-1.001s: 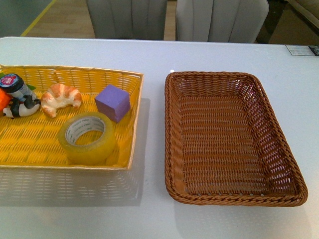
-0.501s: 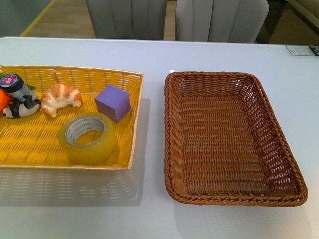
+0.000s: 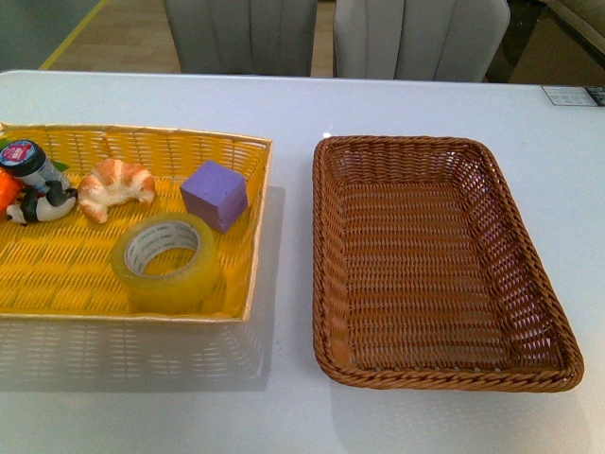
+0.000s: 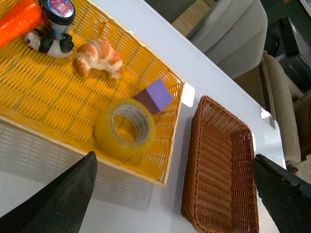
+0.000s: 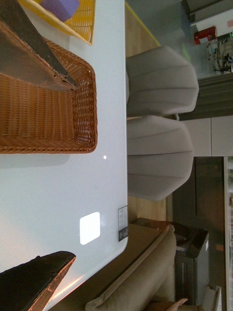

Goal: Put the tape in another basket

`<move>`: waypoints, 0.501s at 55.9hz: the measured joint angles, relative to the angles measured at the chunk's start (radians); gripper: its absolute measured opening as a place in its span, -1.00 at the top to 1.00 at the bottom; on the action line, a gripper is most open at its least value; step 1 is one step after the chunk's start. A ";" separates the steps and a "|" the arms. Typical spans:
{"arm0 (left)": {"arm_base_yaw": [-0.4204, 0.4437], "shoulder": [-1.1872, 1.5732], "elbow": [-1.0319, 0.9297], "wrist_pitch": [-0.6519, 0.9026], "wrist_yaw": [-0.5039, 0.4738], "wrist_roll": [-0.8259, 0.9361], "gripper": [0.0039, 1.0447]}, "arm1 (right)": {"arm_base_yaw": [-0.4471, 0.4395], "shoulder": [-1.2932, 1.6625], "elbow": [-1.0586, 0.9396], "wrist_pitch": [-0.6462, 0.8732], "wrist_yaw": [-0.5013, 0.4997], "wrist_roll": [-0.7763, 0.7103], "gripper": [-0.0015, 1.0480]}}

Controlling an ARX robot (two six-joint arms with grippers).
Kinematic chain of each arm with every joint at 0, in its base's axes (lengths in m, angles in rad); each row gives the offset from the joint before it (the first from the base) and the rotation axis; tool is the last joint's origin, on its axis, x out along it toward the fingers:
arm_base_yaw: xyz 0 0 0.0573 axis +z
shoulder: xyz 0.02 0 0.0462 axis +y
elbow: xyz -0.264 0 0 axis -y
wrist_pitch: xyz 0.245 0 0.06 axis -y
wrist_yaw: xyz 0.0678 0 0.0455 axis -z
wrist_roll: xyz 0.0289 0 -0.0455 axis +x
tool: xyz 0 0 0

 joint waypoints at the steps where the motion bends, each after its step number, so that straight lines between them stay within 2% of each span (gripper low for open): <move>1: -0.002 0.074 0.012 0.060 -0.002 -0.002 -0.83 | 0.000 0.000 0.000 0.000 0.000 0.000 -0.83; 4: -0.004 0.274 0.053 0.206 -0.014 0.006 -0.83 | 0.000 0.000 0.000 0.000 0.000 0.000 -0.83; 8: -0.011 0.488 0.108 0.322 -0.024 0.040 -0.83 | 0.000 0.000 0.000 0.000 0.000 0.000 -0.83; 19: -0.038 0.835 0.219 0.416 -0.022 0.142 -0.83 | 0.000 0.000 0.000 0.000 0.000 0.000 -0.83; 28: -0.047 1.032 0.307 0.421 -0.002 0.256 -0.83 | 0.000 0.000 0.000 0.000 0.000 0.000 -0.83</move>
